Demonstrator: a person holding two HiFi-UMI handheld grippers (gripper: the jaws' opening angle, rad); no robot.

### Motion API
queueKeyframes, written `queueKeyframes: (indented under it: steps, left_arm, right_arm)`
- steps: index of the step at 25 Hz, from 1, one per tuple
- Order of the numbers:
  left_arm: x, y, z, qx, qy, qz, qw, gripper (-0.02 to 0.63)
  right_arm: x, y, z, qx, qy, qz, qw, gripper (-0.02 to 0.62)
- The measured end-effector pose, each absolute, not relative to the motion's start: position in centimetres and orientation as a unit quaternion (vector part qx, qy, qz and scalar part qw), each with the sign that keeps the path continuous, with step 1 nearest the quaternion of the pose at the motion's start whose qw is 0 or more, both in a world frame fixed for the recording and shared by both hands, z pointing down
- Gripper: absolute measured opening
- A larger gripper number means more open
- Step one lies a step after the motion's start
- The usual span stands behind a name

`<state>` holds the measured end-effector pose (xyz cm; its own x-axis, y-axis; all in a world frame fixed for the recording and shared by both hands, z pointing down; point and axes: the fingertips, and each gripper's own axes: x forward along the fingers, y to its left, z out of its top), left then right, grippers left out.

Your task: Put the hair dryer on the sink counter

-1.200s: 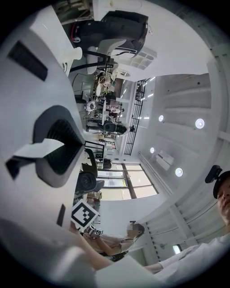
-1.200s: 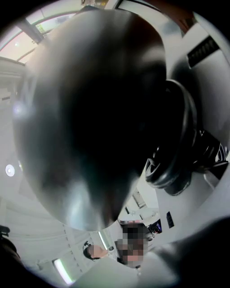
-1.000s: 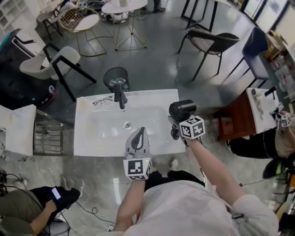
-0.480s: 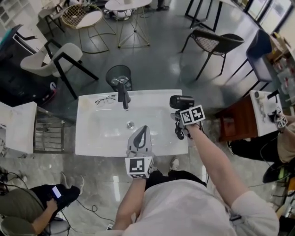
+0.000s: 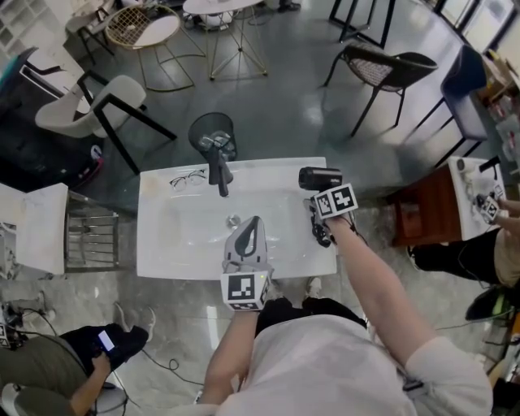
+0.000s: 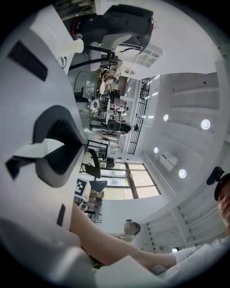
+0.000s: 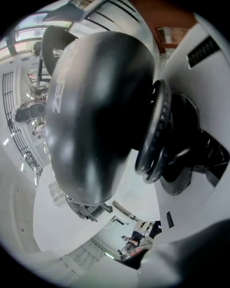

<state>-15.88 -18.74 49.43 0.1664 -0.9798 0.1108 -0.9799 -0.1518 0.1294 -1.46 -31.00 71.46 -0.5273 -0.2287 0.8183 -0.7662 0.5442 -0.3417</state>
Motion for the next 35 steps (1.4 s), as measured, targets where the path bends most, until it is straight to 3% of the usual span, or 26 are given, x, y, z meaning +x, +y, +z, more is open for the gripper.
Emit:
queueKeyframes:
  steps: [21, 35]
  left_arm:
    - [-15.7, -20.8, 50.8, 0.771, -0.628, 0.009, 0.108, 0.002]
    - [-16.1, -21.7, 51.8, 0.776, -0.619, 0.006, 0.124, 0.002]
  right_arm:
    - [-1.9, -31.6, 73.2, 0.352, -0.768, 0.295, 0.447, 0.178]
    - [-2.3, -31.5, 73.2, 0.343, -0.774, 0.284, 0.451, 0.199]
